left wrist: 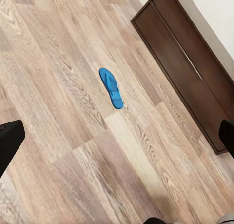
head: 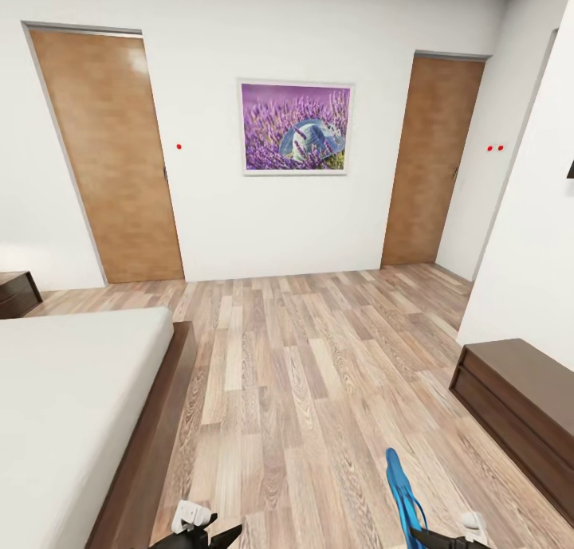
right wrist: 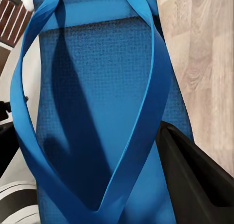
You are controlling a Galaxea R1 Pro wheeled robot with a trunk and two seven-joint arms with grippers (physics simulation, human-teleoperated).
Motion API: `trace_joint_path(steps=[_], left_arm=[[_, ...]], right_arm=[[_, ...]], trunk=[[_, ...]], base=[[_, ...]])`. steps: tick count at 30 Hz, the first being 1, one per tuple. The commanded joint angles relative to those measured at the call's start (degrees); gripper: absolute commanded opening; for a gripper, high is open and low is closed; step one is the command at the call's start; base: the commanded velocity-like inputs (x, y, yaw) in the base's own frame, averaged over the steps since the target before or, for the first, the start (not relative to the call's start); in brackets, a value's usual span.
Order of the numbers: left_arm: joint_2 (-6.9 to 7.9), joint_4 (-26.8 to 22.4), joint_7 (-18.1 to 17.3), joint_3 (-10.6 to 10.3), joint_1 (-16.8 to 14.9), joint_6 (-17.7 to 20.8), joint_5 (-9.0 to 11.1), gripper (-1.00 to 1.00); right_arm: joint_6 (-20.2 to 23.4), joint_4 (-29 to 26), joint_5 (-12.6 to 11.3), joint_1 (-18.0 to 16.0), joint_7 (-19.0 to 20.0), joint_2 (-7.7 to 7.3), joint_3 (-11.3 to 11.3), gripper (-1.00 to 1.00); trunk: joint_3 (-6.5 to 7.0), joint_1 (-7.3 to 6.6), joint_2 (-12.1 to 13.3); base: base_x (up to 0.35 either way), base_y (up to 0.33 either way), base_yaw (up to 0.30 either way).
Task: In the bedroom, move the book from the bed onto either nightstand, and place the two sandals side by side next to the bed.
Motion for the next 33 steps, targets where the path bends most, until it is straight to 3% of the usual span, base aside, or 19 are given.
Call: trace_joint_path(steps=[1,21,33], left_arm=[[-0.01,0.0,-0.3,0.1,0.0,0.6,0.3,1.00],[-0.15,0.1,-0.2,0.0,0.0,0.6,0.3,1.00],[-0.18,0.1,-0.2,0.0,0.0,0.6,0.3,1.00]], right_arm=[[0.1,0.0,0.1,0.0,0.1,-0.01,-0.2,-1.00],[0.1,0.2,0.0,0.0,-0.2,-0.04,-0.1,-1.00],[0.0,0.2,0.0,0.0,-0.2,-0.04,-0.1,-1.00]], trunk=[[-0.06,-0.01,0.0],[-0.05,-0.01,0.0],[0.67,-0.01,0.0]], base=[[0.000,0.000,0.000],[0.000,0.000,0.000],[0.000,0.000,0.000]])
